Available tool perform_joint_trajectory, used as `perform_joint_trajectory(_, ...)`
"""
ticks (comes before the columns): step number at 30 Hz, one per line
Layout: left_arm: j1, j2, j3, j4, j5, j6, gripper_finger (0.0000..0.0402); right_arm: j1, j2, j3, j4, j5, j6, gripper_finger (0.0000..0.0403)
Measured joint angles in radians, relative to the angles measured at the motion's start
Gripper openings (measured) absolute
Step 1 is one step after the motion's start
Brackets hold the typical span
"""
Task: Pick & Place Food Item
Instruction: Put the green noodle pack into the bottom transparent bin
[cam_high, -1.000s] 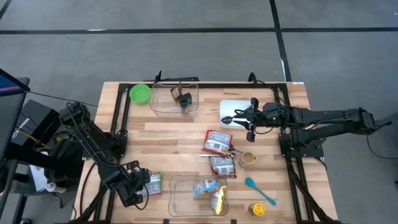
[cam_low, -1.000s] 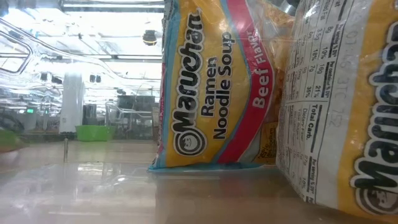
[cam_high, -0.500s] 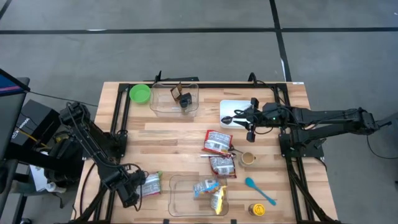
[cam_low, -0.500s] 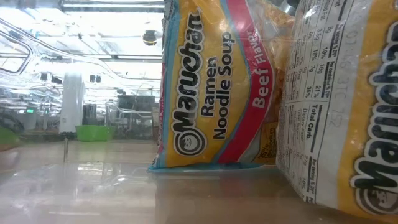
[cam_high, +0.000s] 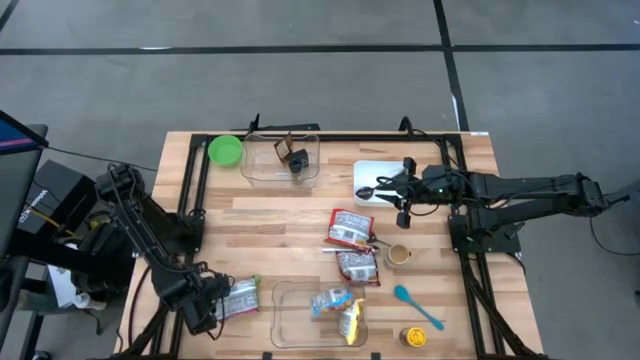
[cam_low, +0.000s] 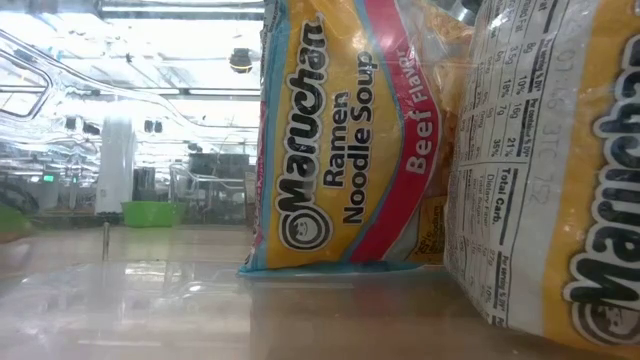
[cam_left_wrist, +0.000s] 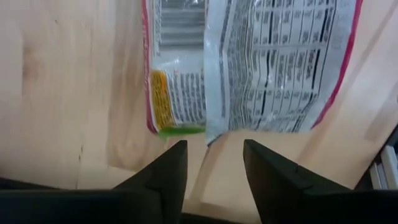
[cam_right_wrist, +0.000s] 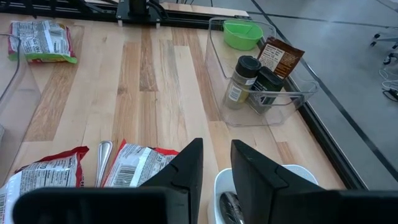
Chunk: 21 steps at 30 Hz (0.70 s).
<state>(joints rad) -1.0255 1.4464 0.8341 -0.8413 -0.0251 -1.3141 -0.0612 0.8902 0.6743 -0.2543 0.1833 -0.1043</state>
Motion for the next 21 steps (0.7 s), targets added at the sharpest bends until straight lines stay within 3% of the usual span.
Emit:
perform_joint_trajectory(12, -0.047, -0.001, -0.010, 0.013, -0.073, 0.000, 0.0241, 0.000, 0.000, 0.000, 0.000, 0.000, -0.007, 0.0077)
perform_joint_trajectory(21, -0.096, -0.001, -0.125, 0.109, -0.099, 0.001, 0.0246, 0.000, 0.000, 0.000, -0.004, 0.000, -0.008, 0.0077)
